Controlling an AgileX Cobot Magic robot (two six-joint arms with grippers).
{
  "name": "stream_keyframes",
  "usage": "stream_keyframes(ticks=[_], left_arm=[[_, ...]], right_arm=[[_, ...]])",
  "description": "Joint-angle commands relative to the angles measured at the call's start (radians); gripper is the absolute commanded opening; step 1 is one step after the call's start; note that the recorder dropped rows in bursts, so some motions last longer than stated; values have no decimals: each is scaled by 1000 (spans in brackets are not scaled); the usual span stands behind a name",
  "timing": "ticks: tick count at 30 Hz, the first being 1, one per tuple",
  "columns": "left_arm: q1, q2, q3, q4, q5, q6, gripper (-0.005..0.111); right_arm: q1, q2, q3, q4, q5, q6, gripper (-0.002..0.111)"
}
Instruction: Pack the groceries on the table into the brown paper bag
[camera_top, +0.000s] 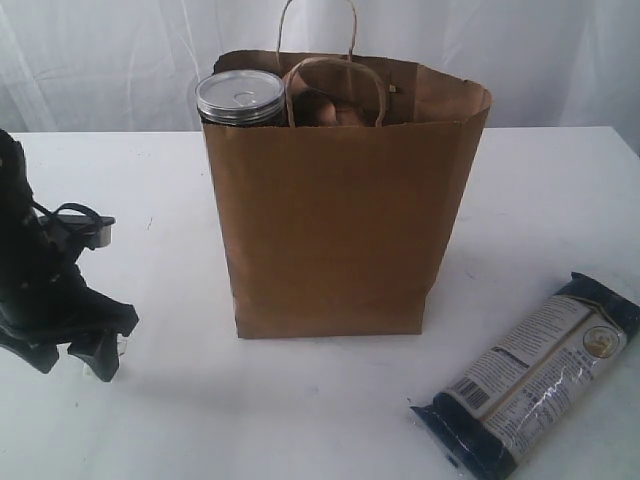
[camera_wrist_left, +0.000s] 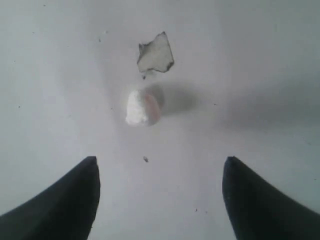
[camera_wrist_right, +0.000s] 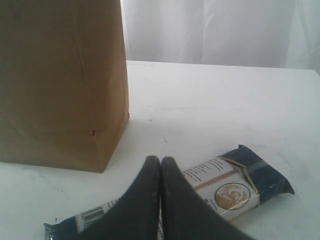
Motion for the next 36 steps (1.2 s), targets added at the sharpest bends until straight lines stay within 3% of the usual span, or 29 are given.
stream_keyframes(ticks=[1,29,32,36], left_arm=[[1,29,0,-9,-5,0,71],[1,112,0,41,-95,-4,71],[1,112,0,41,-95,-4,64],[1,112,0,41,-95,-4,44]], right_arm=[[-9,-4,5,1,-2,1,0],[-9,-4,5,1,-2,1,0],[-9,-4,5,1,-2,1,0],[-9,-4,5,1,-2,1,0]])
